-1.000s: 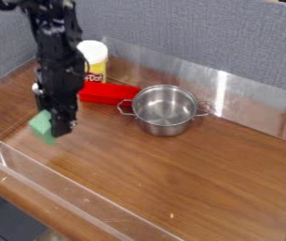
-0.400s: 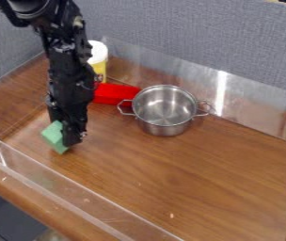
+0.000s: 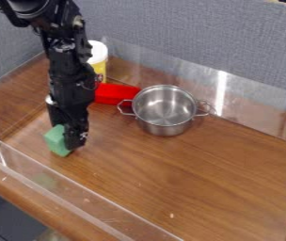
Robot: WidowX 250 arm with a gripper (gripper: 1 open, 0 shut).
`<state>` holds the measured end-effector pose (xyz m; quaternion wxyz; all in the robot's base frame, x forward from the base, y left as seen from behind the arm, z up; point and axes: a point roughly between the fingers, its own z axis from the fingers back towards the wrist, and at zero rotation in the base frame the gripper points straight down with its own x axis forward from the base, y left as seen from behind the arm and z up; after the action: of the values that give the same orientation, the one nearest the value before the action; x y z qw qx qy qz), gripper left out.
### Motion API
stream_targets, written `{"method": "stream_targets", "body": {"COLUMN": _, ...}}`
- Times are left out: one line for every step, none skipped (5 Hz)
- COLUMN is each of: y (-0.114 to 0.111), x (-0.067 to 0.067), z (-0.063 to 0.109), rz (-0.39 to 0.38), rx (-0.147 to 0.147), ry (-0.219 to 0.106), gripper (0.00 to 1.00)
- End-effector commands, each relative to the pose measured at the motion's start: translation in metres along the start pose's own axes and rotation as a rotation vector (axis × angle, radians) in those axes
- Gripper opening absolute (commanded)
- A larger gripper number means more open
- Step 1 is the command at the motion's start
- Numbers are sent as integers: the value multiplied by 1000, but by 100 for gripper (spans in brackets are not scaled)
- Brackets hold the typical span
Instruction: Put green object to the left side of the table
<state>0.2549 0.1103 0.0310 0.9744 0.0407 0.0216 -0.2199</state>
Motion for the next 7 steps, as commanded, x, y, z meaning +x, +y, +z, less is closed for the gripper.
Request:
{"method": "stream_targets", "body": {"y": 10, "x": 7, "z": 27, "rz": 17, "rx": 61, "ry": -69, "gripper": 100}}
{"method": "stream_targets", "body": {"y": 12, "x": 9, "z": 37, "rz": 22, "rx": 71, "ry": -87, "gripper": 100}}
{"method": "stream_targets", "body": {"y": 15, "x": 11, "z": 49, "rz": 29, "rx": 85, "ry": -109, "gripper": 100}}
{"method": "stream_targets", "body": {"y": 20, "x": 12, "z": 61, "rz": 49, "rx": 102, "ry": -128, "gripper": 100}}
{"method": "stream_targets", "body": {"y": 26, "x": 13, "z": 78, "rz": 72, "rx": 125, "ry": -155, "gripper": 100}}
{"method": "stream_targets", "body": {"y": 29, "x": 13, "z": 85, "rz": 81, "rx": 134, "ry": -167, "gripper": 100}}
{"method": "stream_targets", "body": {"y": 33, "x": 16, "z": 79, "rz": 92, "rx": 133, "ry": -165, "gripper": 100}}
